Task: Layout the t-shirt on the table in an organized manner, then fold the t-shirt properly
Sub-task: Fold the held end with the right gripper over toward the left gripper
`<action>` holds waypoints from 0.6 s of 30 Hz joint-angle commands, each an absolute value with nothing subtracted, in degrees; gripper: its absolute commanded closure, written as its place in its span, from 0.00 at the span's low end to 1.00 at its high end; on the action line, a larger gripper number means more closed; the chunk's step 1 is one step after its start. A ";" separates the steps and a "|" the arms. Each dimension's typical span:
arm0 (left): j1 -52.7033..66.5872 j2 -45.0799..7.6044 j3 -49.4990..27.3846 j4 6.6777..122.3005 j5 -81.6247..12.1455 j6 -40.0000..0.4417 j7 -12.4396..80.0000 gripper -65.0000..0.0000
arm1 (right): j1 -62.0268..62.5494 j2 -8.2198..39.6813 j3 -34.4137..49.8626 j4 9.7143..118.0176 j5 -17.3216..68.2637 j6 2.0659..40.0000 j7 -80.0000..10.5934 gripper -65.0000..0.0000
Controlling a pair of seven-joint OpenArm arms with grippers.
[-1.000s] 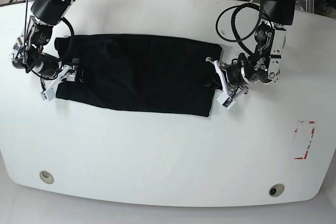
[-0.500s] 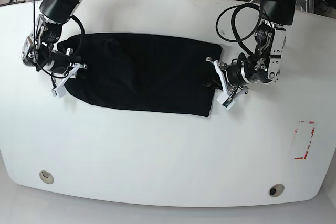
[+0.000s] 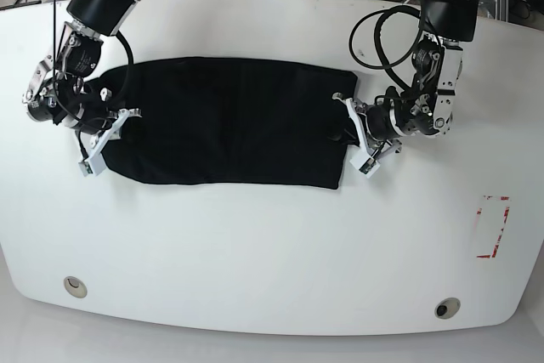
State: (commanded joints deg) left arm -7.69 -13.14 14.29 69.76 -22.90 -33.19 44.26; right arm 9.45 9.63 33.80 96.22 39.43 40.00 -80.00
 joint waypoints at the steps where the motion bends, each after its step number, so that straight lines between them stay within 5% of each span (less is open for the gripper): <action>1: -7.69 -13.14 14.55 69.76 -22.90 -33.19 44.26 0.90 | 9.45 9.36 32.40 97.63 39.43 40.00 -80.00 1.00; 18: -7.60 -13.14 14.73 69.85 -22.90 -33.19 44.26 0.90 | 11.12 0.57 11.03 108.18 39.34 40.00 -80.00 1.00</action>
State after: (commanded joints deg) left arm -7.60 -13.14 14.73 69.85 -22.90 -33.19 44.26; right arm 11.12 0.57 11.03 108.18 39.34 40.00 -80.00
